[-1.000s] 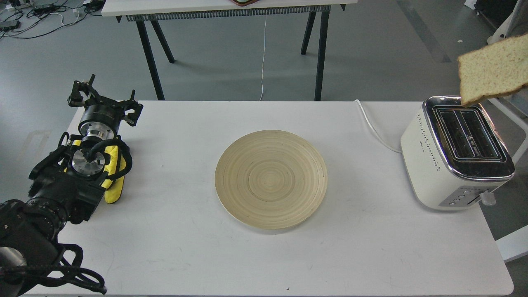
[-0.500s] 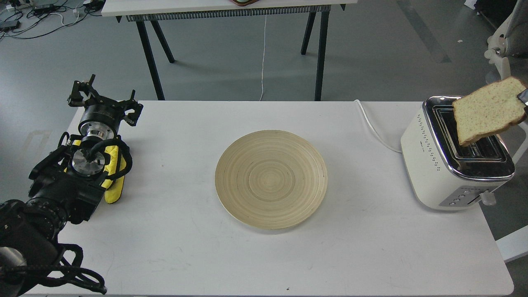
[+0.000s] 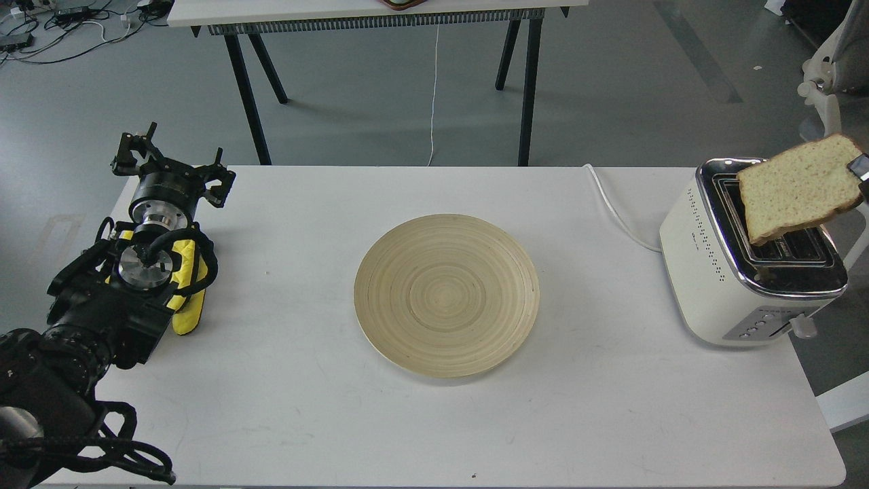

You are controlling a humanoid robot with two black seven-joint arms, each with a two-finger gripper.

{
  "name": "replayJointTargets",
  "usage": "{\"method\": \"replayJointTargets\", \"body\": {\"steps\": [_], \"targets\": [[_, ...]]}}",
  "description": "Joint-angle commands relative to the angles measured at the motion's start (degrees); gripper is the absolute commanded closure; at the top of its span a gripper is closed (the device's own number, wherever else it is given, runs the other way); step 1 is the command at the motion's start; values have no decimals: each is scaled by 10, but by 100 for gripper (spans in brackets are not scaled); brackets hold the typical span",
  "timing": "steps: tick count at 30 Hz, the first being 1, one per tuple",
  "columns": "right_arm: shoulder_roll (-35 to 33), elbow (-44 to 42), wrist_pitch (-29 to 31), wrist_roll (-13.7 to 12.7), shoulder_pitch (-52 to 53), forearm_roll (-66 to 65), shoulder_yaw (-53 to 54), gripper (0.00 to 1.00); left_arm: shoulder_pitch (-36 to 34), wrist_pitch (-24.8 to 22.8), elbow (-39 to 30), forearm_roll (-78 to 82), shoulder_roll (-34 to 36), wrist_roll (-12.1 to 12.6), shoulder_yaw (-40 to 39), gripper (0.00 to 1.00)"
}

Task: Put bread in toaster with right arm
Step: 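Carry the bread over the toaster slot and lower it in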

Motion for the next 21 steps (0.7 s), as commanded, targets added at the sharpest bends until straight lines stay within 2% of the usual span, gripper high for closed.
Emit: {"method": "replayJointTargets", "body": {"steps": [1,10,16,19,21], "targets": [[-1,0,0,0,-7,0,1,100,0,0,0,0,0,0,0,0],[0,0,0,1,-14,0,0,99,0,0,0,0,0,0,0,0],[0,0,0,1,-18,0,1,95,0,0,0,0,0,0,0,0],[3,0,0,1,-18,0,1,88,0,0,0,0,0,0,0,0],[8,-1,0,1,-17,0,2,78,0,0,0,0,0,0,0,0]]}}
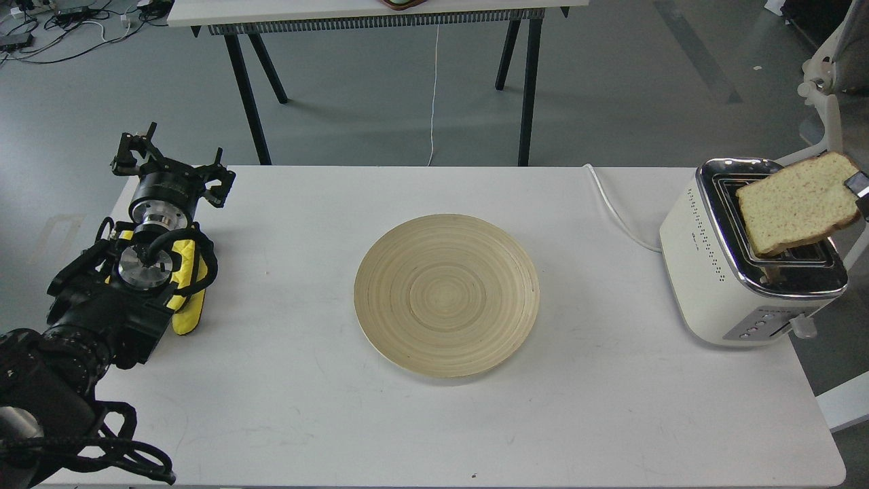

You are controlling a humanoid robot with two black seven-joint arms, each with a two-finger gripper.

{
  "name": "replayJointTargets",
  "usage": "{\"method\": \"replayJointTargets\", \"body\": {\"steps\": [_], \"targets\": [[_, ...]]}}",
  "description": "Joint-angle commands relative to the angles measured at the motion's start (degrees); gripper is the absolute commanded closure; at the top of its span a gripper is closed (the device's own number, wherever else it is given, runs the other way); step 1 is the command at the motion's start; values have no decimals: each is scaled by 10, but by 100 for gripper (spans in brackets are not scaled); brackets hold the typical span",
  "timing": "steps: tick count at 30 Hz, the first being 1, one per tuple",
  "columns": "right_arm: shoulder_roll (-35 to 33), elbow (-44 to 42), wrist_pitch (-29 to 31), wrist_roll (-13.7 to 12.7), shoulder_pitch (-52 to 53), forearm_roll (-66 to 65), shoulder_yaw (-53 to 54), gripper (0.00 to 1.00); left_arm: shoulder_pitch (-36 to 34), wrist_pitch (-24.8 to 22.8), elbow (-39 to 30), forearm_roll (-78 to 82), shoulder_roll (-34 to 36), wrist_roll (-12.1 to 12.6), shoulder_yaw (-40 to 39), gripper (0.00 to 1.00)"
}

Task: Put bread in toaster with right arm

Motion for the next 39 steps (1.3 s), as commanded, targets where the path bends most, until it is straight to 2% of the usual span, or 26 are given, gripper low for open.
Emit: {"method": "replayJointTargets", "body": {"steps": [1,3,5,7,9,12,20,24,33,35,39], "targets": [[8,-1,0,-1,1,0,1,76,0,0,0,0,0,0,0,0],[10,-2,0,0,1,0,3,73,0,0,0,0,0,0,0,0],[11,-2,0,0,1,0,4,52,0,0,0,0,0,0,0,0],[14,-3,0,-1,1,0,6,52,0,0,0,0,0,0,0,0],[20,-3,0,0,2,0,10,45,0,0,0,0,0,0,0,0],[22,-4,0,-1,3,0,13,43,0,0,0,0,0,0,1,0],[46,3,0,-4,10,5,42,28,0,0,0,0,0,0,1,0],[124,4,0,-7,10,15,93,21,0,0,0,0,0,0,0,0],[307,-8,0,-4,9,81,199,15,0,0,0,0,-1,0,0,0],[357,-33,28,-2,9,82,228,14,0,0,0,0,0,0,0,0],[452,-112,123,-1,8,93,293,13,0,0,0,0,0,0,0,0]]}}
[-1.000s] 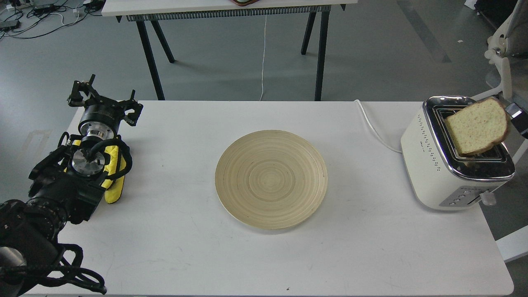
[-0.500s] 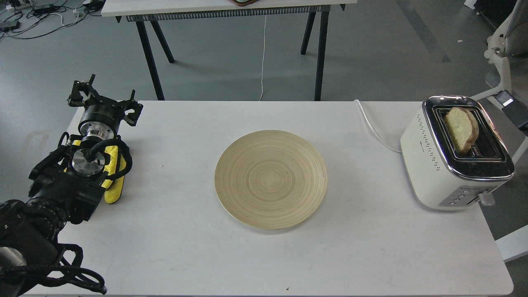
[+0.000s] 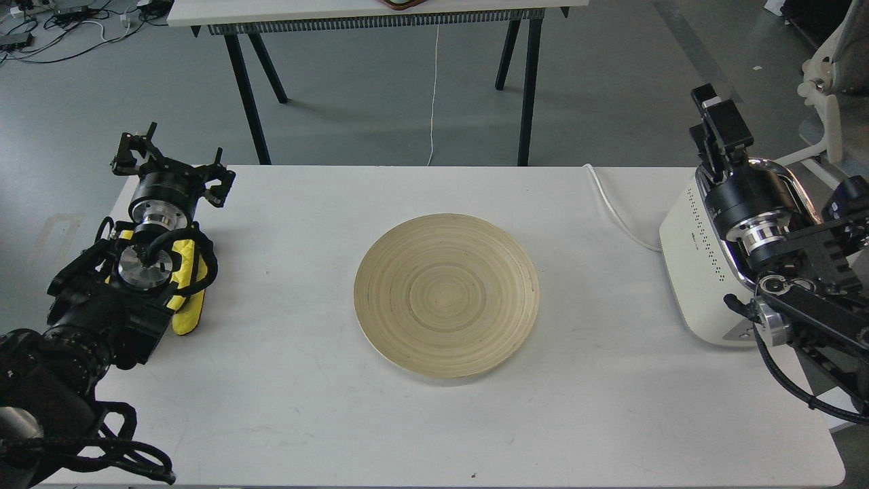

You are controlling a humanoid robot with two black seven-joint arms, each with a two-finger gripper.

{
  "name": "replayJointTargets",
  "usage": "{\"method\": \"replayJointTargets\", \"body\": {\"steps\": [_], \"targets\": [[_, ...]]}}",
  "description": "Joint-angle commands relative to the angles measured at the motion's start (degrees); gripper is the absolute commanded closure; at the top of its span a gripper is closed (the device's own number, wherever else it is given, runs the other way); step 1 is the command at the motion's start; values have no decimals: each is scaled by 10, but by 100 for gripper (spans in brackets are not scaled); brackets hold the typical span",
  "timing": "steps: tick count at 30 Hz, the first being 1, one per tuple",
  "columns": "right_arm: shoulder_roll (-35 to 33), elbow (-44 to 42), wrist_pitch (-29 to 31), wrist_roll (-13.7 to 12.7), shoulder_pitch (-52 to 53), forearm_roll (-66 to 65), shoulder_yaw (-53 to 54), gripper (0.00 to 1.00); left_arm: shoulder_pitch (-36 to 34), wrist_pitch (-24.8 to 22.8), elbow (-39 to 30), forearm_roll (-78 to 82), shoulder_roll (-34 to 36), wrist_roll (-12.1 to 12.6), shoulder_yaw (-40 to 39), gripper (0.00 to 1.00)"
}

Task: Put bread in toaster with right arm

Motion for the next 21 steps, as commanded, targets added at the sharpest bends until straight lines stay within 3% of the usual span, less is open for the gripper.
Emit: {"method": "replayJointTargets", "body": {"steps": [1,10,15,21], "targets": [[82,-71,90,1,-2,21,58,13,0,0,0,0,-1,0,0,0],[161,-210,284,1,-2,174,109,4,0,0,0,0,0,0,1,0],[196,-265,337,1,-2,186,109,3,0,0,0,0,-1,0,0,0],[201,-266,358,1,-7,187,110,3,0,0,0,0,-1,0,0,0]]}}
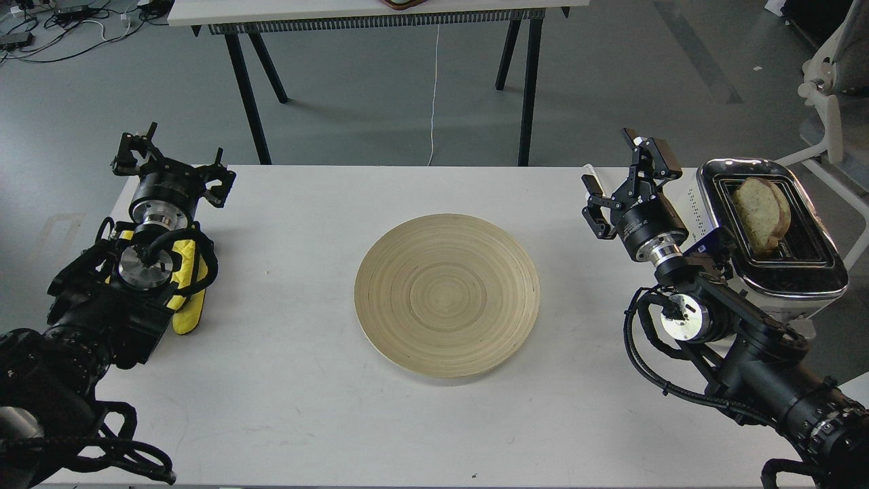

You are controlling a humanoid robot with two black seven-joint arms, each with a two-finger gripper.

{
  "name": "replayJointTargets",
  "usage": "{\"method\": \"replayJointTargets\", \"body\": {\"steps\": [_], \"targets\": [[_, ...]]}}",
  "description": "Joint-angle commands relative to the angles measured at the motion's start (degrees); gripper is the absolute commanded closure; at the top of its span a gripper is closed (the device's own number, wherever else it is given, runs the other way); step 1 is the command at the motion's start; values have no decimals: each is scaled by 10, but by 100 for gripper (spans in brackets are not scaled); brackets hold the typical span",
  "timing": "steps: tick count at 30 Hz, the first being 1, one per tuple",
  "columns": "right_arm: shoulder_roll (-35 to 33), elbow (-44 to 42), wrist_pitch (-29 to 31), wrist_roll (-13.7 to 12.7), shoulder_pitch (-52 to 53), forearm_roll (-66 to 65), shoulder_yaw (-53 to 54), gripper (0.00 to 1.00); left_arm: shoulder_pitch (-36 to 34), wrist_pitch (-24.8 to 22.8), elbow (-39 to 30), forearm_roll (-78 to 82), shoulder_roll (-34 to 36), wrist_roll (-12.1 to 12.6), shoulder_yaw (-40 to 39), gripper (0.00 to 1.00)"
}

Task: Put bread in toaster with right arm

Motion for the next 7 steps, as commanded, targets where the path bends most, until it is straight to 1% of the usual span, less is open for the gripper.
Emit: {"method": "replayJointTargets", "body": {"steps": [1,7], "targets": [[2,-1,5,0,-1,2,2,3,0,0,0,0,-1,0,0,0],[1,-1,-1,-1,-1,68,3,3,0,0,0,0,0,0,0,0]]}}
